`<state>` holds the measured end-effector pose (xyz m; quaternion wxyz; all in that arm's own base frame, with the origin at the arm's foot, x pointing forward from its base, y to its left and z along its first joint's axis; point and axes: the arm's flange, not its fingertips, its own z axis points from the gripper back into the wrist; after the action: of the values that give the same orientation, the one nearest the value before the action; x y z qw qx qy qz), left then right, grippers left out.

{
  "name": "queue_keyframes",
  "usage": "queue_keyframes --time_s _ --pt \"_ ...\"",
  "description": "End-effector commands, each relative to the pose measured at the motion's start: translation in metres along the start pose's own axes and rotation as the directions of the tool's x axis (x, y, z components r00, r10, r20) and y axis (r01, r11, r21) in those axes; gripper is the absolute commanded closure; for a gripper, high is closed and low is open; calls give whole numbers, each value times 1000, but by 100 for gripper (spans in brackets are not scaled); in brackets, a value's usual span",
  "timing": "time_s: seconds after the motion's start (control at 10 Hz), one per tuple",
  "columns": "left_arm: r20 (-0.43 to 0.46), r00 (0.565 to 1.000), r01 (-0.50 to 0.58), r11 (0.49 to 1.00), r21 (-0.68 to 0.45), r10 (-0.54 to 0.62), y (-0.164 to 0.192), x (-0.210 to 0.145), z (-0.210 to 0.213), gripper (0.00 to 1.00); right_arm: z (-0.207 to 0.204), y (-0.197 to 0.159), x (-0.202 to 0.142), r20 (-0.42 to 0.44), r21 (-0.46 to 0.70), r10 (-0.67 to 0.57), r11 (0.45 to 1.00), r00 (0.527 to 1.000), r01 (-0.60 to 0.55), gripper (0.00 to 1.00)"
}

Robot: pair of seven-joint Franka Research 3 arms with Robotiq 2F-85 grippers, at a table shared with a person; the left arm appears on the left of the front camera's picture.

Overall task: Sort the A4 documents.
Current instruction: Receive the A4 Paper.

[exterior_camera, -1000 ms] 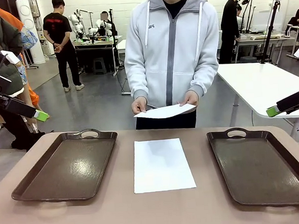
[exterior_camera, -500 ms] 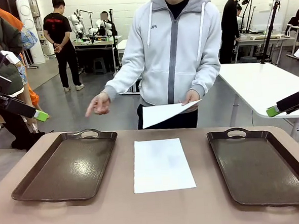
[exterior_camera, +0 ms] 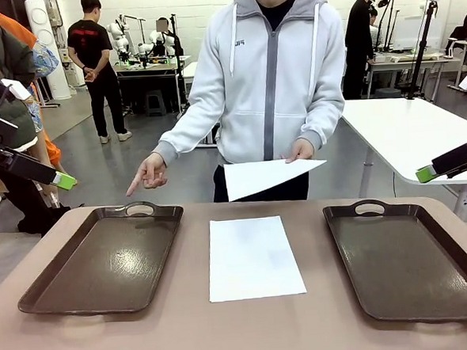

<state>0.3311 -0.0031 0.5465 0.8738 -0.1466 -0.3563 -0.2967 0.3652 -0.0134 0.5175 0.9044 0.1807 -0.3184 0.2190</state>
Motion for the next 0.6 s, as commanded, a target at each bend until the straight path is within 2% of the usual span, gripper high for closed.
queue_keyframes --time_s 0.0,0.5 --pt "4 1000 -1 1000 0 1 1 0 1 0 -1 -1 0 6 17 -2 1000 1000 2 0" --pt "4 1000 -1 1000 0 1 1 0 1 0 -1 -1 0 6 17 -2 1000 1000 2 0"
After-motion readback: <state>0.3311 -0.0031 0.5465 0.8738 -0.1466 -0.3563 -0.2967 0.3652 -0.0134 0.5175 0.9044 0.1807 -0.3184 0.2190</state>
